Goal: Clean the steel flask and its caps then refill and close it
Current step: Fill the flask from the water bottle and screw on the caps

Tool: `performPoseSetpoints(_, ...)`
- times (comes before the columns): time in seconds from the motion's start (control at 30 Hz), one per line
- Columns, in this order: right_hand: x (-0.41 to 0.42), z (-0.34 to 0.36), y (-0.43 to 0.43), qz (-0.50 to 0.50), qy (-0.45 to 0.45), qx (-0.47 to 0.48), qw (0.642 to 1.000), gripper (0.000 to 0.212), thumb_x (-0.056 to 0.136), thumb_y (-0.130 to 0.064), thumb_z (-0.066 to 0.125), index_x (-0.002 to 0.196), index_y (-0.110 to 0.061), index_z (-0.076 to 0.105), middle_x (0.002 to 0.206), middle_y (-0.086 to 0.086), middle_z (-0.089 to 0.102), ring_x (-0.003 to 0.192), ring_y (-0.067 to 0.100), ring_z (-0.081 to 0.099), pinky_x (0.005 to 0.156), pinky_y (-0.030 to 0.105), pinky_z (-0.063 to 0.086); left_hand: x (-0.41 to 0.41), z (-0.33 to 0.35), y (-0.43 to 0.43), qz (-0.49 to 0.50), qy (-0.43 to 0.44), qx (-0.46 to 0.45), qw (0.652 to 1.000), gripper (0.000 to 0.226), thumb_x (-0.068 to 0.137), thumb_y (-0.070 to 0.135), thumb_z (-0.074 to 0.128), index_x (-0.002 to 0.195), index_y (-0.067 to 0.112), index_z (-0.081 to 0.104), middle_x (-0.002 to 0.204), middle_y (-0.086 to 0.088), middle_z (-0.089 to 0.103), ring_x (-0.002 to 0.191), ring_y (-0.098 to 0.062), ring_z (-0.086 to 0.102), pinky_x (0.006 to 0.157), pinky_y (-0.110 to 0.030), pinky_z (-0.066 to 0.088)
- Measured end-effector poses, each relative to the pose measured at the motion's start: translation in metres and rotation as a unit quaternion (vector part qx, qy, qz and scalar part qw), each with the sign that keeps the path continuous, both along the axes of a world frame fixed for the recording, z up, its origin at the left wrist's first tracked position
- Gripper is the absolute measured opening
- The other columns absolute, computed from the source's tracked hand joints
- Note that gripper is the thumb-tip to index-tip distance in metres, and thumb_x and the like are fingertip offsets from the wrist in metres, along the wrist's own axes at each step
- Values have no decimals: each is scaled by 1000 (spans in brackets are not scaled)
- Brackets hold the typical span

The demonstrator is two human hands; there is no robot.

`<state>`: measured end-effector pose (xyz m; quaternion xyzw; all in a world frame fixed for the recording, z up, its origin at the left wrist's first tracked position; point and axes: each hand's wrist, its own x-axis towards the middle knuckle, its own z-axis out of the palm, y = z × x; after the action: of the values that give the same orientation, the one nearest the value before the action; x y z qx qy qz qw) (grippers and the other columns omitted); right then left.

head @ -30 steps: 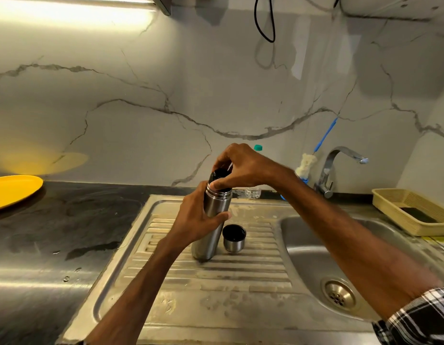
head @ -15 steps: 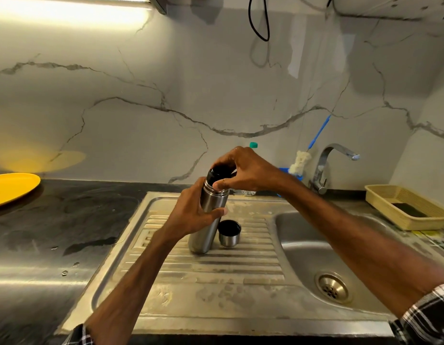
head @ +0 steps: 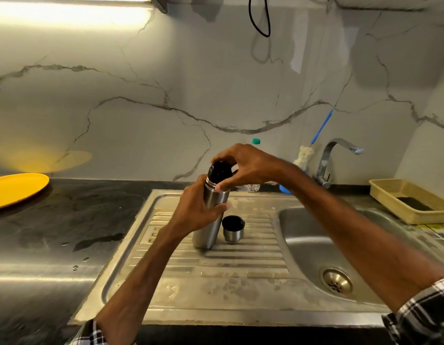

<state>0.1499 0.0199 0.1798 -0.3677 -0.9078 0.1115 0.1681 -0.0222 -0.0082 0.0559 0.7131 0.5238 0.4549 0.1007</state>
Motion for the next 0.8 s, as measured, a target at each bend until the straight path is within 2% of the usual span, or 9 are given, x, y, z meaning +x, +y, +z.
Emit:
performPoseSetpoints(0.07,9,1,7,74,17,-43,996,54,81,-25,82,130,-12,62,122,3,68,114,14,63,98,26,51,-7,3,0,-34,6,-10,999,76,73,41,89,135,22,52,118,6,68,102,-8,65,88,-33,59)
performPoseSetpoints(0.2,11,-15,13,115,113,-80,984,45,84,-14,79,126,-8,64,116,5,71,111,14,66,99,28,53,-10,5,0,-68,2,-18,997,81,74,37,89,142,21,48,126,4,66,111,-10,64,93,-29,56)
performPoseSetpoints(0.3,8,-30,8,96,187,-61,976,45,83,-14,81,125,-9,66,116,4,72,109,14,67,97,27,54,-8,0,0,-49,-9,-5,999,81,74,39,89,142,21,48,126,7,66,110,-7,63,90,-21,53)
performPoseSetpoints(0.43,-5,-45,1,49,227,8,973,47,79,-19,84,123,-11,68,113,1,72,102,10,68,88,13,53,-5,-4,-1,-11,-25,8,1000,74,73,41,89,135,21,52,116,10,66,100,-4,63,84,-18,52)
performPoseSetpoints(0.6,-17,-52,-5,-8,258,44,965,51,77,-26,85,123,-12,68,114,2,72,105,13,67,94,23,55,-5,-4,-3,12,-31,8,999,70,73,41,89,131,19,54,112,7,68,97,-6,66,82,-21,55)
performPoseSetpoints(0.7,-5,-51,-2,13,262,-52,964,59,78,-32,84,130,-15,63,121,-1,70,112,10,66,96,23,53,-8,0,-4,3,-9,-11,1000,72,73,44,89,132,21,54,113,8,68,98,-4,65,82,-20,55)
performPoseSetpoints(0.8,18,-74,3,-23,315,-181,931,75,75,-52,80,137,-18,56,128,-2,66,115,9,64,98,32,55,-8,4,-8,16,-10,-20,1000,74,73,42,89,134,19,53,112,12,63,96,-1,60,75,-3,44)
